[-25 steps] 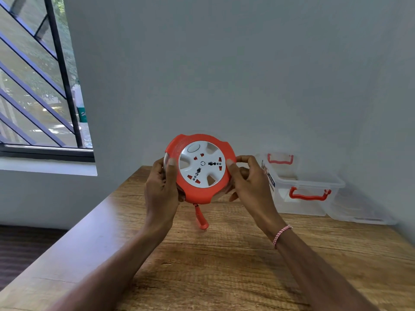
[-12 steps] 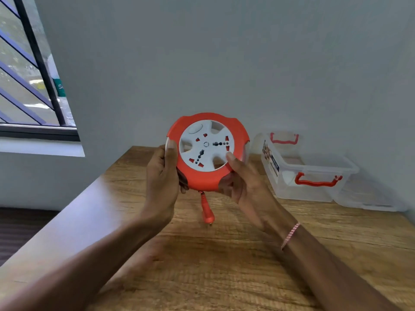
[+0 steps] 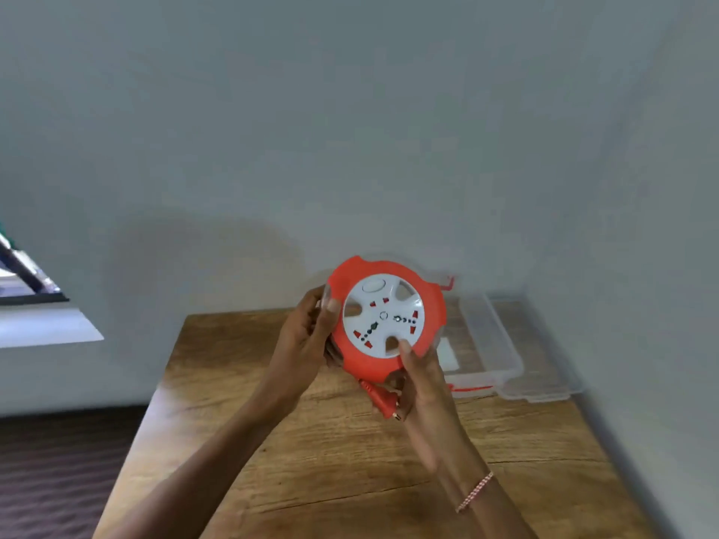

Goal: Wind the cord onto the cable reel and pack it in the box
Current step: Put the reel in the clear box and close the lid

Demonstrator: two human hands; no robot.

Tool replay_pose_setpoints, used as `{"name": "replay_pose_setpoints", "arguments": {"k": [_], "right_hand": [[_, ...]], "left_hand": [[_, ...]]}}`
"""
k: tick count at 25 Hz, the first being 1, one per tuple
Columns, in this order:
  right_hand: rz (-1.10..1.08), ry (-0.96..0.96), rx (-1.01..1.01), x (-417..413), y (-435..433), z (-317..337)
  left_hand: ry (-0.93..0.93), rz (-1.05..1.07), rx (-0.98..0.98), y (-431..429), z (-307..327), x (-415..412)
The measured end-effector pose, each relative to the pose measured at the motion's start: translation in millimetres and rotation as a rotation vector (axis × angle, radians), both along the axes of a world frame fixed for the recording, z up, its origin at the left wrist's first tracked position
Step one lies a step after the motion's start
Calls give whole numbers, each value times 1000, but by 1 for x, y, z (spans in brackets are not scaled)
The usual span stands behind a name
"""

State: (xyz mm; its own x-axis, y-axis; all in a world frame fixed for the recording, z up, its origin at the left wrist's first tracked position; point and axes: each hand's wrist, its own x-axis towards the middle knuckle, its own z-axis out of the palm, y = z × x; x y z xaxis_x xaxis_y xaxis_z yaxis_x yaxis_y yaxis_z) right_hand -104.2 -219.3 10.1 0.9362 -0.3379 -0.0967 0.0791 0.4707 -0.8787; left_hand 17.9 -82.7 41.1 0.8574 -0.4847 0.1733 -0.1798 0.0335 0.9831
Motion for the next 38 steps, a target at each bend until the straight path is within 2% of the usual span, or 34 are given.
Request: {"name": "replay_pose_setpoints", "arguments": {"k": [5,9,13,18,21,25,31,34,38], "right_hand": [[-152,169,102,-20,-30,58],[-298,250,163,-23,-59,57],[-420,315,179,-16,-89,38],[-520,392,116,-10,-124,24],[-495,447,55,-8,-137,18],[-335,472,-51,13,-139,22],[85,524,-191,74,-121,24],[326,569,-283,106,-108,24],[586,606,-447,143,-81,12]], "left_hand": [[213,-122,178,-35,49,8],[415,-96,339,-67,27,48],[474,-132,490,-101,-12,84],[450,-164,645,-156,-32,105],[492,-131,618,-172,-43,108],[631,-32,518,-149,-43,111],[865,28,265,-41,-57,76],[982,187,1,3,-61,46],[1011,267,-137,32,-61,20]]}}
